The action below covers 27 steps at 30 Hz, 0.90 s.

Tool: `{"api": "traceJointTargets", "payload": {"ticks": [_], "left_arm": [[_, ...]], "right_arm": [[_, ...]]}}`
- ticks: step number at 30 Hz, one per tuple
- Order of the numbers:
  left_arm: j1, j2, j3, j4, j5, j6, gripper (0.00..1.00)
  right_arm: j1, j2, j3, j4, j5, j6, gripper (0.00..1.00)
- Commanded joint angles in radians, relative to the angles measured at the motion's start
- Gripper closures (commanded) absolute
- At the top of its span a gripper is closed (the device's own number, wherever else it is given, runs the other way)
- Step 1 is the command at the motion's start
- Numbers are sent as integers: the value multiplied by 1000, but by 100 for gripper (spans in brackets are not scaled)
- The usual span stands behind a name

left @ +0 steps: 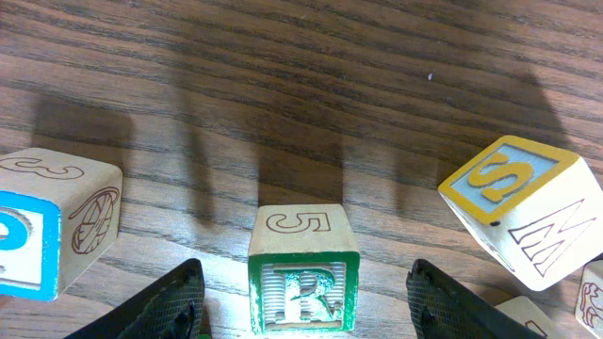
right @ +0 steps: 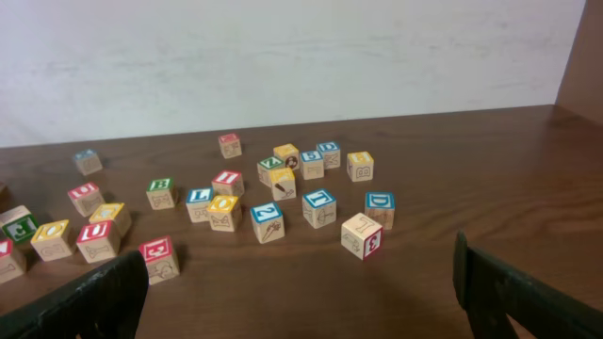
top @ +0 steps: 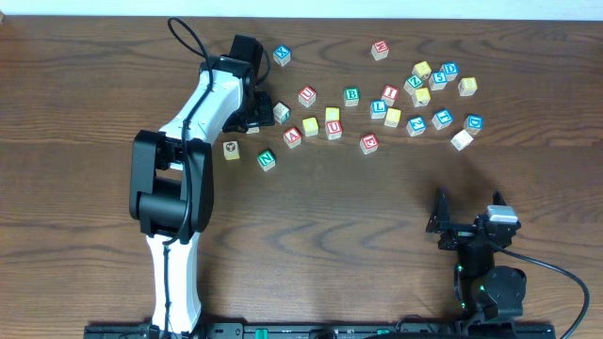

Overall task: Spell out ROBOT
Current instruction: 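Lower the left gripper onto the green R block and close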

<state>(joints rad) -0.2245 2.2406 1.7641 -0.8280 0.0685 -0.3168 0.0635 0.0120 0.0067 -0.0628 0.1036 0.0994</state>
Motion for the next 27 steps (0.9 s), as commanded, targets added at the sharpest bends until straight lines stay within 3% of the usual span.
{"api": "traceJointTargets", "payload": {"ticks": [1, 15, 27], "left_arm": [[2, 15, 1, 1, -9, 5, 32], [2, 42, -17, 5, -9, 5, 32], [2, 42, -19, 14, -9, 5, 46]], "right_arm": [[-8, -5, -1, -4, -2, 12, 1], [-8, -5, -1, -4, -2, 12, 1], [-8, -5, -1, -4, -2, 12, 1]]}}
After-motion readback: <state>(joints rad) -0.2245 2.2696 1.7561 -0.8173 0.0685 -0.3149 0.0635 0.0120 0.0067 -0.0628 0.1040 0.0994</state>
